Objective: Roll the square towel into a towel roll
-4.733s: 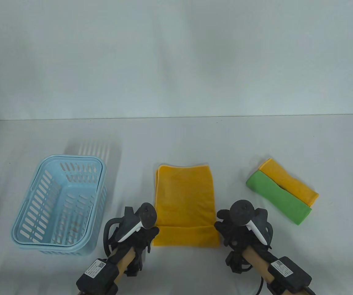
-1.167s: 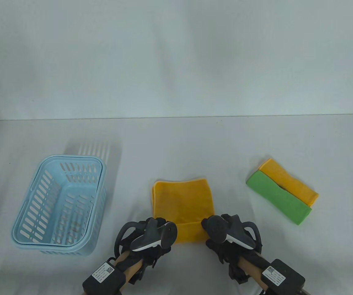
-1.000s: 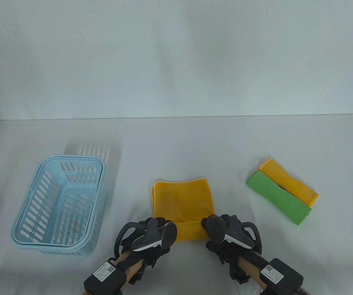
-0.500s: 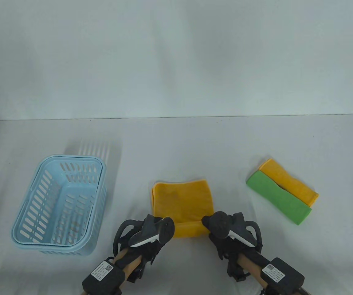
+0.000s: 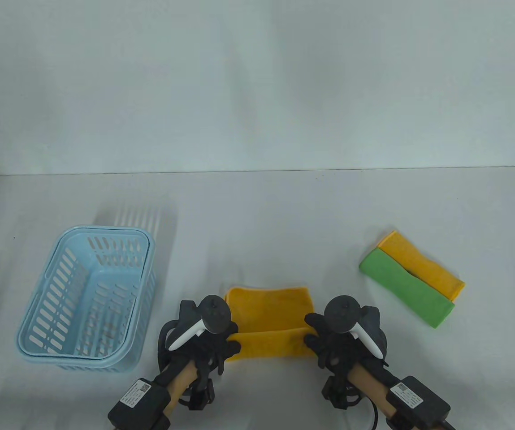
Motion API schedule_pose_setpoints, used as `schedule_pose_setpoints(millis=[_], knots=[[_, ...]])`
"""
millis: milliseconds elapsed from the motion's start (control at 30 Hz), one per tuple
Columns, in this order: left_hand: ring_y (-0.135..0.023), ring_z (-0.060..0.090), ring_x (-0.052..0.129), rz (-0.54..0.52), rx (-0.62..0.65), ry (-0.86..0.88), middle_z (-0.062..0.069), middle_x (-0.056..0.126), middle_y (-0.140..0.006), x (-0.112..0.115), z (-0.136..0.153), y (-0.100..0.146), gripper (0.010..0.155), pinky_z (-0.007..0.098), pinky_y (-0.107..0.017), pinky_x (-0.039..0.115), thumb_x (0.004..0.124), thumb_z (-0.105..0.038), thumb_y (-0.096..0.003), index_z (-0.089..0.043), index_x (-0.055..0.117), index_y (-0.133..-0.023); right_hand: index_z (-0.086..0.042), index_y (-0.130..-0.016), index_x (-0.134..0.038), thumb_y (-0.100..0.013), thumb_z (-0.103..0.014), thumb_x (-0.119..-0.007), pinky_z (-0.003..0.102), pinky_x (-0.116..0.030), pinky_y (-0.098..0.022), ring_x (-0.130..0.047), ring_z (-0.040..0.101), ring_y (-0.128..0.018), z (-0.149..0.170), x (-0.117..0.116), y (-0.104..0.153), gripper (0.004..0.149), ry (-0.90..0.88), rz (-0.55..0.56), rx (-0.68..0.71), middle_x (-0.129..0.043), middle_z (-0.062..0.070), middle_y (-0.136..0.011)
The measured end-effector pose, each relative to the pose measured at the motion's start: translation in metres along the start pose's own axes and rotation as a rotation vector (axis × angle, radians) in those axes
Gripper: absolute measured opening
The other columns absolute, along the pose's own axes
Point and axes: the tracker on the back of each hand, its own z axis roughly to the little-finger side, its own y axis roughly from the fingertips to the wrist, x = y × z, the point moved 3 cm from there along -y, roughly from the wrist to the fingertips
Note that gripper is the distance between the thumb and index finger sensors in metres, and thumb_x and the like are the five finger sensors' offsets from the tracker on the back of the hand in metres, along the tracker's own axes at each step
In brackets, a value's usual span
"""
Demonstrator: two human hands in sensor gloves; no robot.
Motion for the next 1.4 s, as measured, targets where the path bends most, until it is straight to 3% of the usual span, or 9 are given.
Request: schedule_pose_setpoints(millis=[133, 533, 667, 800, 867, 967, 1100, 1400], knots=[[-0.069, 0.019, 0.097, -0.078, -0.056, -0.084, -0.007, 0.086, -0.086, -0.002, 0.004, -0.002, 0.071, 0.048, -0.064, 0.076, 0.073, -0.056, -0.0362, -0.028, 0.064, -0.101, -0.031, -0.091, -0.064, -0.032, -0.051, -0.077, 0.051, -0.069, -0.058, -0.089, 0.024, -0.061, 0.008, 0.004, -0.005, 0.064, -0.034, 0.049, -0.040, -0.091, -0.004, -0.068], [-0.084, 0.023, 0.090, -0.149, -0.071, -0.072, -0.003, 0.076, -0.100, -0.013, 0.010, 0.001, 0.078, 0.050, -0.068, 0.072, 0.073, -0.060, -0.0339, -0.029, 0.058, -0.104, -0.031, -0.093, -0.062, -0.032, -0.053, -0.077, 0.054, -0.068, -0.060, -0.086, 0.028, -0.073, 0.013, 0.019, -0.005, 0.067, -0.078, 0.086, -0.034, -0.087, -0.003, -0.080], [-0.086, 0.024, 0.088, -0.190, -0.042, -0.123, -0.003, 0.074, -0.102, -0.018, 0.002, 0.007, 0.080, 0.051, -0.068, 0.072, 0.075, -0.062, -0.0327, -0.030, 0.058, -0.104, -0.032, -0.094, -0.060, -0.031, -0.053, -0.078, 0.054, -0.066, -0.062, -0.083, 0.029, -0.078, 0.005, 0.023, 0.001, 0.068, -0.059, 0.117, 0.006, -0.084, -0.002, -0.084], [-0.089, 0.024, 0.085, -0.240, 0.016, -0.148, -0.004, 0.070, -0.104, -0.023, -0.010, 0.018, 0.081, 0.051, -0.069, 0.070, 0.075, -0.061, -0.0326, -0.031, 0.054, -0.105, -0.034, -0.095, -0.054, -0.031, -0.051, -0.079, 0.055, -0.059, -0.067, -0.069, 0.030, -0.091, -0.013, 0.023, 0.012, 0.071, 0.003, 0.129, 0.116, -0.069, -0.003, -0.097], [-0.094, 0.023, 0.078, -0.206, 0.129, -0.160, -0.005, 0.064, -0.106, -0.020, -0.022, 0.022, 0.078, 0.051, -0.071, 0.067, 0.075, -0.058, -0.0336, -0.035, 0.052, -0.105, -0.035, -0.096, -0.051, -0.032, -0.047, -0.081, 0.057, -0.053, -0.070, -0.060, 0.029, -0.097, -0.026, 0.016, 0.018, 0.071, 0.066, 0.080, 0.220, -0.059, -0.005, -0.102], [-0.095, 0.022, 0.074, -0.165, 0.202, -0.252, -0.006, 0.060, -0.106, -0.010, -0.035, 0.025, 0.074, 0.050, -0.073, 0.064, 0.076, -0.055, -0.0338, -0.037, 0.055, -0.102, -0.035, -0.094, -0.055, -0.033, -0.042, -0.082, 0.057, -0.052, -0.071, -0.058, 0.029, -0.098, -0.038, 0.006, 0.023, 0.067, 0.165, 0.055, 0.263, -0.058, -0.006, -0.102], [-0.096, 0.022, 0.073, -0.162, 0.190, -0.380, -0.006, 0.059, -0.107, 0.001, -0.041, 0.021, 0.074, 0.050, -0.074, 0.064, 0.077, -0.054, -0.0334, -0.036, 0.055, -0.102, -0.035, -0.093, -0.056, -0.033, -0.042, -0.082, 0.057, -0.051, -0.071, -0.057, 0.029, -0.099, -0.041, -0.006, 0.023, 0.066, 0.271, 0.047, 0.266, -0.058, -0.007, -0.102], [-0.103, 0.022, 0.062, -0.110, 0.154, -0.391, -0.006, 0.048, -0.111, 0.014, -0.037, 0.008, 0.080, 0.050, -0.077, 0.059, 0.076, -0.054, -0.0344, -0.035, 0.044, -0.105, -0.036, -0.097, -0.049, -0.031, -0.051, -0.081, 0.058, -0.049, -0.072, -0.053, 0.030, -0.102, -0.036, -0.019, 0.015, 0.075, 0.380, 0.017, 0.242, -0.052, -0.008, -0.106]])
